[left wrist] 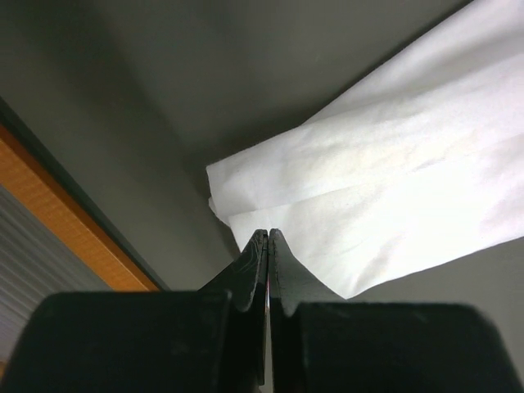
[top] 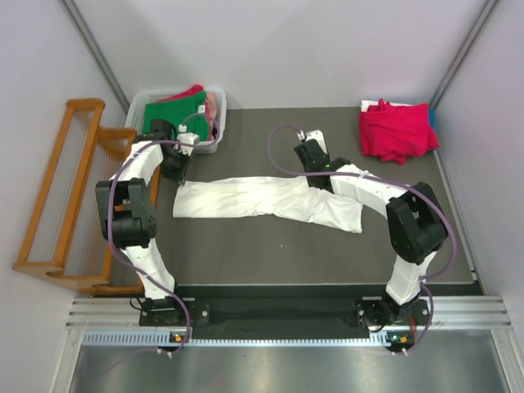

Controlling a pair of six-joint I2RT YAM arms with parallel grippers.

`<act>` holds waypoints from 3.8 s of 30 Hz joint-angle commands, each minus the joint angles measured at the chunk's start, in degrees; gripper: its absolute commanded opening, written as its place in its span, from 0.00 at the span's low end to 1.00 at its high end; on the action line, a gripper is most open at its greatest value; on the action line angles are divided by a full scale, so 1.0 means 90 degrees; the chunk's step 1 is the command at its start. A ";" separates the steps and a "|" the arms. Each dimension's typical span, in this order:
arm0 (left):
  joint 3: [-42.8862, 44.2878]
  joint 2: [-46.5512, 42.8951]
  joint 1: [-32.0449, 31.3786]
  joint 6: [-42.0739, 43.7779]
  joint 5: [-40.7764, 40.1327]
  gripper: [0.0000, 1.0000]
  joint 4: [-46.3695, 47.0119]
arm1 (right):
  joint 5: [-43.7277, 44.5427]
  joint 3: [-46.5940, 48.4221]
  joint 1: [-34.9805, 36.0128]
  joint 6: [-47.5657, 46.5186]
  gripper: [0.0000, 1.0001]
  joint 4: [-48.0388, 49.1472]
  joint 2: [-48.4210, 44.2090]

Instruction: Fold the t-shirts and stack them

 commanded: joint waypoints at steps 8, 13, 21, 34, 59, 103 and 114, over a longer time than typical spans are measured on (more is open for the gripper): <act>-0.0026 -0.0235 -0.0018 0.0072 0.0061 0.00 0.0128 | 0.0237 0.0203 -0.0073 -0.0141 0.38 0.0281 0.0463; -0.0046 -0.0254 -0.0028 0.0072 0.0071 0.00 0.0118 | 0.0100 0.0359 -0.0161 -0.0112 0.36 0.0330 0.0835; -0.0134 -0.0284 -0.0018 0.0121 0.0032 0.00 0.0167 | 0.0100 0.0418 -0.0200 -0.0141 0.34 0.0389 0.0875; -0.0173 -0.0284 -0.0018 0.0111 0.0081 0.00 0.0186 | 0.0109 0.0330 -0.0200 -0.0092 0.00 0.0408 0.0787; -0.0290 -0.1398 -0.0018 0.0072 0.0256 0.00 -0.0145 | 0.1086 -0.0648 0.0523 -0.0025 0.17 0.0135 -0.0904; 0.0560 0.0322 0.0069 -0.0211 -0.0340 0.59 0.0509 | 0.0705 -0.0266 0.0288 -0.0141 0.39 0.0389 -0.0336; 0.0345 0.0322 0.0060 -0.0260 -0.0232 0.50 0.0440 | 0.0715 -0.0266 0.0249 -0.0141 0.37 0.0399 -0.0366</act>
